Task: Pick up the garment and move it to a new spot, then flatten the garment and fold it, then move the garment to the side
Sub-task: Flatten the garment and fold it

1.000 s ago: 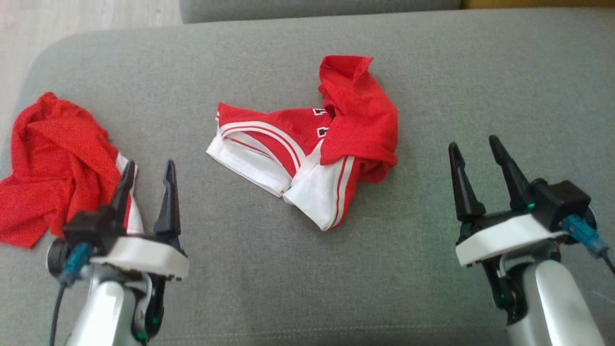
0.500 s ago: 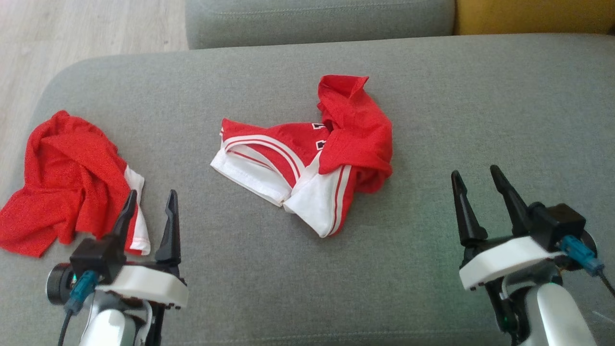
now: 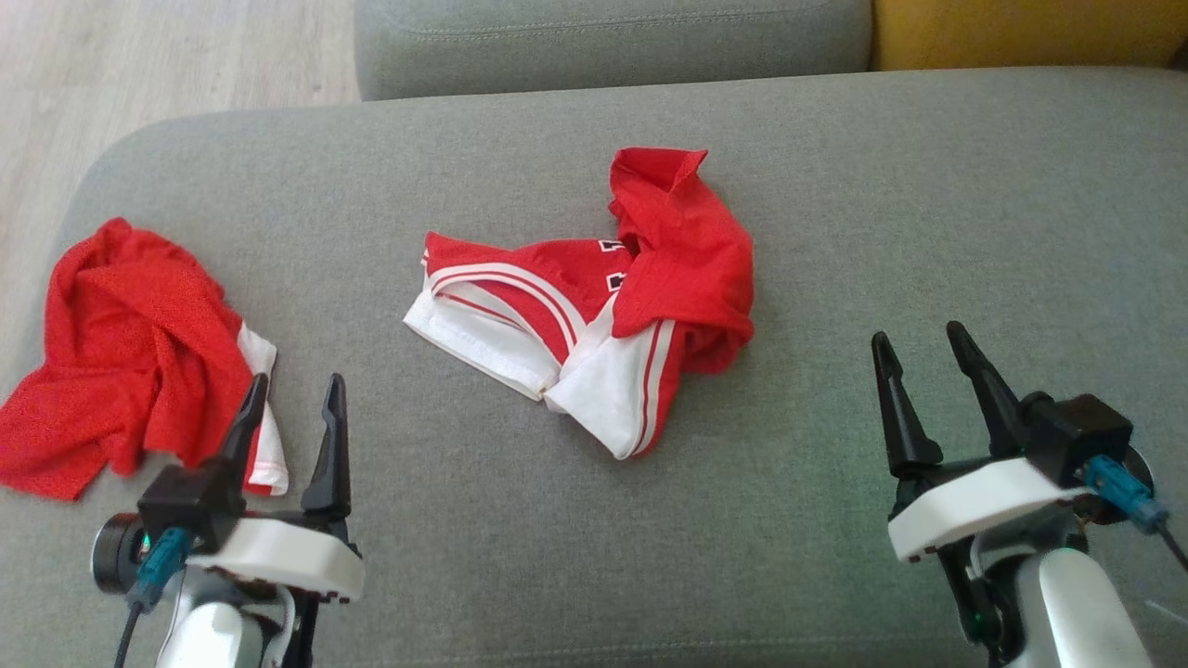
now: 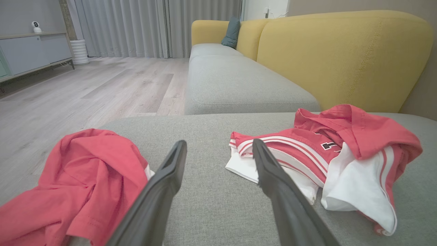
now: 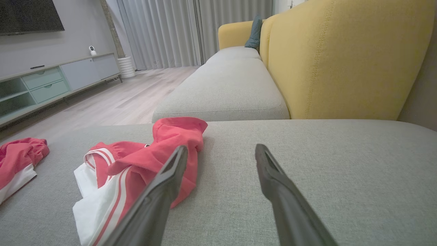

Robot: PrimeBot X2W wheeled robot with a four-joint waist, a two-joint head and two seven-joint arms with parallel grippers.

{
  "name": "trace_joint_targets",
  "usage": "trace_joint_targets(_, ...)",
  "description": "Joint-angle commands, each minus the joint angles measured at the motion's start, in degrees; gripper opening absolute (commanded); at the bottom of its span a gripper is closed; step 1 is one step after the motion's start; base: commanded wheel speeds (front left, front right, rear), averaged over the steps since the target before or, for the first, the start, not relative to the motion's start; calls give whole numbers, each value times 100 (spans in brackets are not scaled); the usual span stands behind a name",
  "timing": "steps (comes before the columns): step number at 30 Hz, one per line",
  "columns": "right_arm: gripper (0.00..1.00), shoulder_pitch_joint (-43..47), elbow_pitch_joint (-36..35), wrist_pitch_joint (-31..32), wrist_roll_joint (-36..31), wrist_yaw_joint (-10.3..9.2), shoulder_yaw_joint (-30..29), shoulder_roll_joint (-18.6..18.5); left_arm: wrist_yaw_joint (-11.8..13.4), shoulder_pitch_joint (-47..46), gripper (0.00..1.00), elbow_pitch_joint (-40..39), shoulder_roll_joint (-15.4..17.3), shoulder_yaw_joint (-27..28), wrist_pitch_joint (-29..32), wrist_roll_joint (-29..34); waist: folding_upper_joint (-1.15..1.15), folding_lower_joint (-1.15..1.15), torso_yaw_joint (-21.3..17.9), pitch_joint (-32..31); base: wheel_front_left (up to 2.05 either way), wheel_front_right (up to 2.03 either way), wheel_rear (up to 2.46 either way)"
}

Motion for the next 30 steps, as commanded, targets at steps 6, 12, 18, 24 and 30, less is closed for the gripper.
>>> trace_joint_targets(6,100,-191,-193,24,-4,-4,181,-18,-19,-242,100,-144,29,248,-71,85,0,0,40,14,0,0,0)
trace_joint_targets(12,100,-421,-82,377,-96,-4,701,-19,-59,-377,100,-161,3,222,-71,128,0,0,124,176,0,0,0)
trace_joint_targets(18,100,-1032,133,870,-133,-4,1467,-219,-144,-600,100,-183,-40,181,-71,159,0,0,246,458,0,0,0)
trace_joint_targets(24,100,-1834,426,1267,-158,-4,2187,-580,-248,-851,100,-201,-94,168,-71,197,0,0,415,793,0,0,0)
trace_joint_targets(30,100,-2437,741,1727,-324,-4,2670,-913,-322,-994,100,-187,-167,215,-71,243,0,0,528,998,0,0,0)
